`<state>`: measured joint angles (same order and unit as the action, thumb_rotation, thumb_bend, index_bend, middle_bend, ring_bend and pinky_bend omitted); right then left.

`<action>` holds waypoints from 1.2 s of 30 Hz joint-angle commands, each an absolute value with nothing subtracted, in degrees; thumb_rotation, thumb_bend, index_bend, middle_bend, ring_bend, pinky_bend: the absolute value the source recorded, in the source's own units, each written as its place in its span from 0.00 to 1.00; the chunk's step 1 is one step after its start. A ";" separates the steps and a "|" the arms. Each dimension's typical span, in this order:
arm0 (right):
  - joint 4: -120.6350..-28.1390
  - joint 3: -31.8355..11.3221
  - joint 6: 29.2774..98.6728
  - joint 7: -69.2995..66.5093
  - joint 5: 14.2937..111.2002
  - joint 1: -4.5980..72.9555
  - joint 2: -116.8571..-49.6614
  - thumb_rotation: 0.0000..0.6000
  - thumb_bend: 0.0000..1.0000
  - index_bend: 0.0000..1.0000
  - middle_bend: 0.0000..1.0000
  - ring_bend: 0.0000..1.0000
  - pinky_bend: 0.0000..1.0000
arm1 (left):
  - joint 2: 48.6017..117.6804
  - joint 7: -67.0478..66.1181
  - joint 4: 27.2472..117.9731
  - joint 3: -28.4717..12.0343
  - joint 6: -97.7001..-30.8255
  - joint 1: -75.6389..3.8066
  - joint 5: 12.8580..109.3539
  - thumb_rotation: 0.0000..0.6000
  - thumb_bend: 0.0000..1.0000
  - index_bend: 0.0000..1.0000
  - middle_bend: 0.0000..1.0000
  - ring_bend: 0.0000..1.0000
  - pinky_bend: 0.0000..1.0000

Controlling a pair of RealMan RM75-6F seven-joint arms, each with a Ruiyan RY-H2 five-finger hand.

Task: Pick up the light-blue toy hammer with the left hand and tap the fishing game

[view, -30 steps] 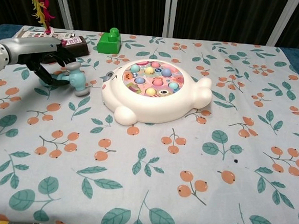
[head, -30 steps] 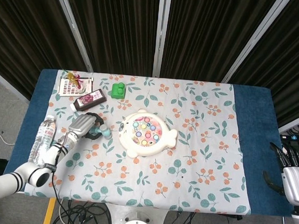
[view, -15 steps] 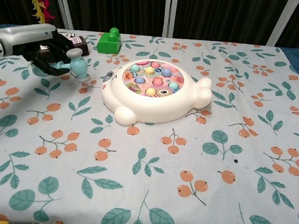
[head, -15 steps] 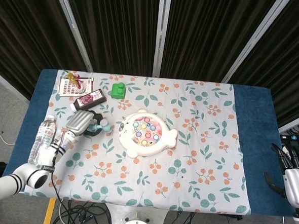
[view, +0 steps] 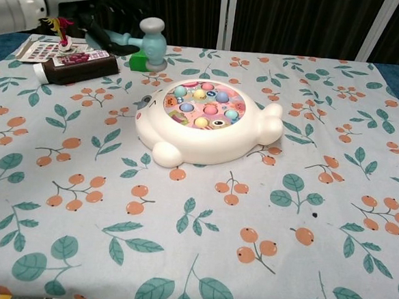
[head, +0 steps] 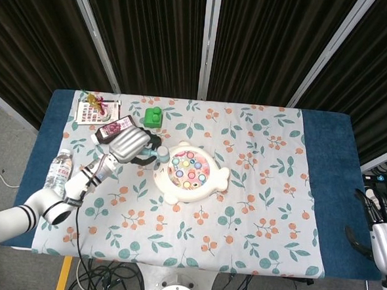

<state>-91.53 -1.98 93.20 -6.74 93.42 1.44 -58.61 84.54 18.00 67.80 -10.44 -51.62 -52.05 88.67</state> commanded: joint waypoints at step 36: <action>-90.45 -2.21 92.64 -7.76 92.71 1.01 -59.04 1.00 0.27 0.03 0.22 0.00 0.00 | 88.08 12.41 65.30 -10.11 -42.01 -59.38 80.79 1.00 0.53 0.65 0.65 0.53 0.56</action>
